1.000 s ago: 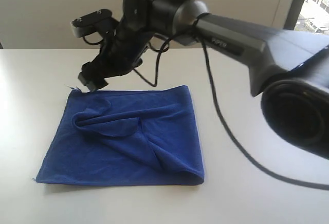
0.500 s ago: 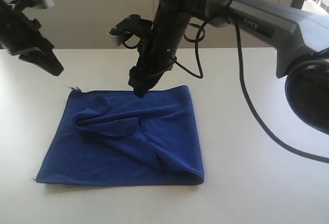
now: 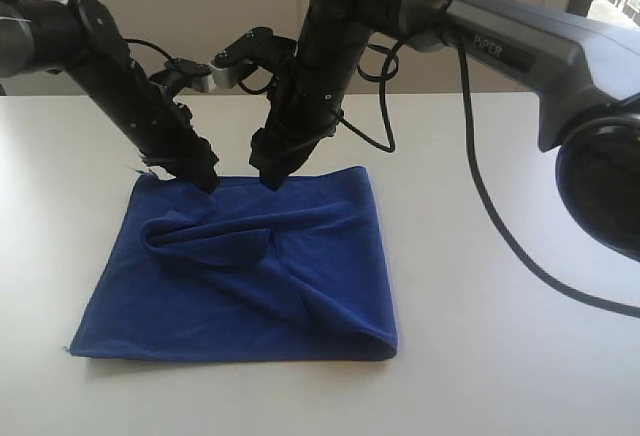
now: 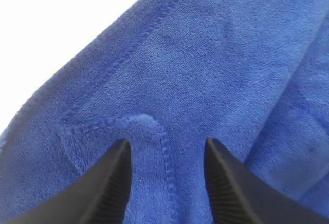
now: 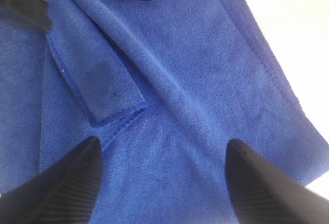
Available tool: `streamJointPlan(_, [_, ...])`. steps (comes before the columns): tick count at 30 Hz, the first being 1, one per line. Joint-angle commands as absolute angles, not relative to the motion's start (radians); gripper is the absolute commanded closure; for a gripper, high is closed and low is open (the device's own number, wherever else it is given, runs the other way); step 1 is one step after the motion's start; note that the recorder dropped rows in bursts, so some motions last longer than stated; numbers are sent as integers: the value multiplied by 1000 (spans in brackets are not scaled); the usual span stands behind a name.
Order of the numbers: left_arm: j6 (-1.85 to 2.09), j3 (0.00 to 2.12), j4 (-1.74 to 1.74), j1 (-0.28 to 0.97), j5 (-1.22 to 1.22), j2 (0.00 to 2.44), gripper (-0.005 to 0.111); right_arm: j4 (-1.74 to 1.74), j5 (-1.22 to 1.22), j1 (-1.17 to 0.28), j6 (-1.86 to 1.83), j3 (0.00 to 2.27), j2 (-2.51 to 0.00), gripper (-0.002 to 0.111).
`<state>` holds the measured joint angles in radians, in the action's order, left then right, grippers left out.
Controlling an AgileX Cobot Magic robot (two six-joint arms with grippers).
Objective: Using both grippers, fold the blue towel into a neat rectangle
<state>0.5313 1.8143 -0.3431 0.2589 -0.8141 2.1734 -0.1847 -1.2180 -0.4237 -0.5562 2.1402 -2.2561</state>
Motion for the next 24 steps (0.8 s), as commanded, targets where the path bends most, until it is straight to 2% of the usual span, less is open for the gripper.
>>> streamJointPlan(1, [489, 1822, -322, 272, -795, 2211, 58, -187, -1221, -417, -551, 2139, -2247, 45])
streamJointPlan(17, [471, 1822, -316, 272, -752, 2276, 58, -187, -1221, -417, -546, 2139, -2247, 45])
streamJointPlan(24, [413, 1822, -261, 272, -752, 2278, 79, -187, -1221, -417, -546, 2139, -2247, 45])
